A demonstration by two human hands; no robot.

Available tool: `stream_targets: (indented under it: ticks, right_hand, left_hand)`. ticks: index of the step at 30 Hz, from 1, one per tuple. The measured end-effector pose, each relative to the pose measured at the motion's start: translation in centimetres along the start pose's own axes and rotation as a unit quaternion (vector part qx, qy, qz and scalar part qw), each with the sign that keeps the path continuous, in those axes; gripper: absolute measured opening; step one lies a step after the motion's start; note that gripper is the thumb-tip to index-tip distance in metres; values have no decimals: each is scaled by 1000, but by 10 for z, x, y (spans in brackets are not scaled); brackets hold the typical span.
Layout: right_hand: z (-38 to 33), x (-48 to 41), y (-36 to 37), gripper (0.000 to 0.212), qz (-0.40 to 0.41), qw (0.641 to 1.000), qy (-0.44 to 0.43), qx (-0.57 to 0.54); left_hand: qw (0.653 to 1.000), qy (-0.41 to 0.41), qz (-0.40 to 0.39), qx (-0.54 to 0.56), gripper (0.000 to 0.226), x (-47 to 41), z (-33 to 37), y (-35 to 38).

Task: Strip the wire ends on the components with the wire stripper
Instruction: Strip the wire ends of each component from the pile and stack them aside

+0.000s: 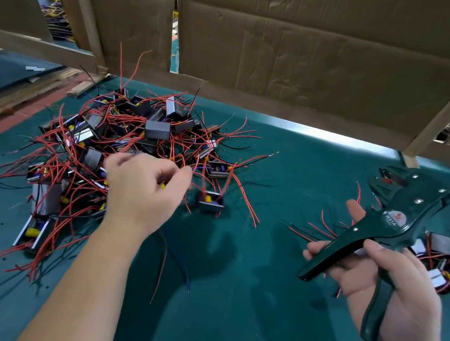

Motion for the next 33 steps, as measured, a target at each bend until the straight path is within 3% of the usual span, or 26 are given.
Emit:
stream_targets:
  ticks: [2, 4, 7, 10, 13, 16, 20, 25, 27, 29, 33]
  right_hand:
    - [0, -1, 1, 19, 2, 1000, 3, 2]
    - [1, -2, 0, 18, -1, 1000, 2, 7]
    - [2, -2, 0, 24, -7, 1000, 8, 11]
    - [2, -2, 0, 24, -5, 1000, 13, 9]
    - [3, -3, 0, 28, -6, 1000, 15, 4]
    - [4, -2, 1, 50, -15, 999, 29, -10]
    - [5, -1, 6, 48, -26, 998, 56, -34]
    - [6, -2, 14, 66, -28, 989, 113, -90]
    - [11, -2, 16, 63, -34, 985, 138, -100]
    - [15, 0, 19, 62, -54, 978, 162, -117]
    - [21, 6, 25, 73, -111, 966, 195, -130]
  left_hand:
    - [978, -48, 72, -192, 45, 0, -4, -4]
    - [968, -67, 126, -205, 32, 2, 0, -6]
    - [969, 37, 181, -163, 15, 3, 10, -2]
    - [986, 143, 45, -78, 11, 4, 19, 18]
    - [988, 87, -86, -99, 25, 8, 12, 41]
    - [986, 6, -86, -144, 29, 5, 2, 53]
    - [978, 44, -10, -202, 16, 5, 2, 50]
    - [985, 166, 39, -8, 10, 6, 11, 39]
    - [983, 115, 20, 141, 10, 7, 17, 36]
    - [960, 38, -19, 277, 11, 10, 23, 37]
    - [916, -31, -62, 394, 22, 10, 28, 38]
Point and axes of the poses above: each hand's wrist, its own x-axis away from the middle knuckle, its own y-axis out of the palm, z = x × y, the point moved 2 cm from there along -x, towards the middle knuckle, and after that the axes turned 7 degrees about x, right-handed, at the moved point
